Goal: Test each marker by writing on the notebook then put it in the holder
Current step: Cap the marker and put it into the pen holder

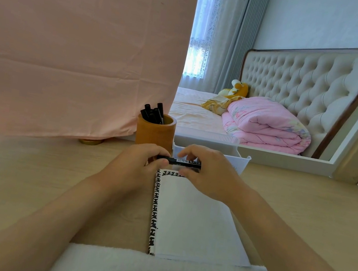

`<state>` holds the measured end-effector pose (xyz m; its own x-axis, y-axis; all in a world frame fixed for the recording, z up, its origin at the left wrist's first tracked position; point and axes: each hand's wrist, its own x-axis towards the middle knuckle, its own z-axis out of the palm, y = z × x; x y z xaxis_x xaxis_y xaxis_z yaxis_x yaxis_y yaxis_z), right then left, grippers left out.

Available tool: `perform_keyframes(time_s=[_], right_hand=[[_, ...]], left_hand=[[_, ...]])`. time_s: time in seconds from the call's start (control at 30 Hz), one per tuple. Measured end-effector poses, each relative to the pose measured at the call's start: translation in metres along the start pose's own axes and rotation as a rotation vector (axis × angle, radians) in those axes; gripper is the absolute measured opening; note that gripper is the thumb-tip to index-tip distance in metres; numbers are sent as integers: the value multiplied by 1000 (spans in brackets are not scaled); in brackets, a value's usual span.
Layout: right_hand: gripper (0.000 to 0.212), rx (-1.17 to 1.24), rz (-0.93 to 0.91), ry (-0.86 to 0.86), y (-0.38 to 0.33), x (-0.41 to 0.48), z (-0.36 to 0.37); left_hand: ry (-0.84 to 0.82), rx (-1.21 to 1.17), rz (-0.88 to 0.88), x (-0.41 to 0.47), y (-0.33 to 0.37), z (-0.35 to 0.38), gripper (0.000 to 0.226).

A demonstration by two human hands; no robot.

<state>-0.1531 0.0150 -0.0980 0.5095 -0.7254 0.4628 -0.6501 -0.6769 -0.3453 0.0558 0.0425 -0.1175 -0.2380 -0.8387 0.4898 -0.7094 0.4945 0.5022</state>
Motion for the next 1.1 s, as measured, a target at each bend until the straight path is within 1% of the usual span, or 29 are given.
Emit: perform_keyframes(time_s=[0.1,0.27,0.43,0.57,0.67,0.73,0.8,0.87,0.93,1.03,1.1], right_hand=[[13,-5,-39,38,0,0,1],[19,-56,-43,71,-6,2,-3],[17,169,36,-38,-7,2,-4],[14,129,22,-111,-9,2,-3],[19,155,77,-116,-9,2,-1],[21,128,104,-142,-8,2,3],[20,62,121,-164,-6,2,6],[16,83,167,-136,-4,2,5],[13,176,221,-80,-5,3,2],[12,348,301,30,-12,11,-4],[9,364,306,105,-22,22,-6]], left_hand=[[-5,-48,1,2,6,-6,13],[-8,-51,56,8,10,-18,15],[-20,19,127,10,11,-20,15],[7,-9,117,9,7,-17,17],[34,23,112,7,2,-11,17],[40,51,79,4,-5,-7,19],[17,59,4,0,-15,-4,22],[-27,41,-97,-3,-26,-2,28],[-64,43,-168,-5,-37,0,33],[-68,86,-192,-5,-46,5,29],[-44,119,-207,-6,-50,5,28]])
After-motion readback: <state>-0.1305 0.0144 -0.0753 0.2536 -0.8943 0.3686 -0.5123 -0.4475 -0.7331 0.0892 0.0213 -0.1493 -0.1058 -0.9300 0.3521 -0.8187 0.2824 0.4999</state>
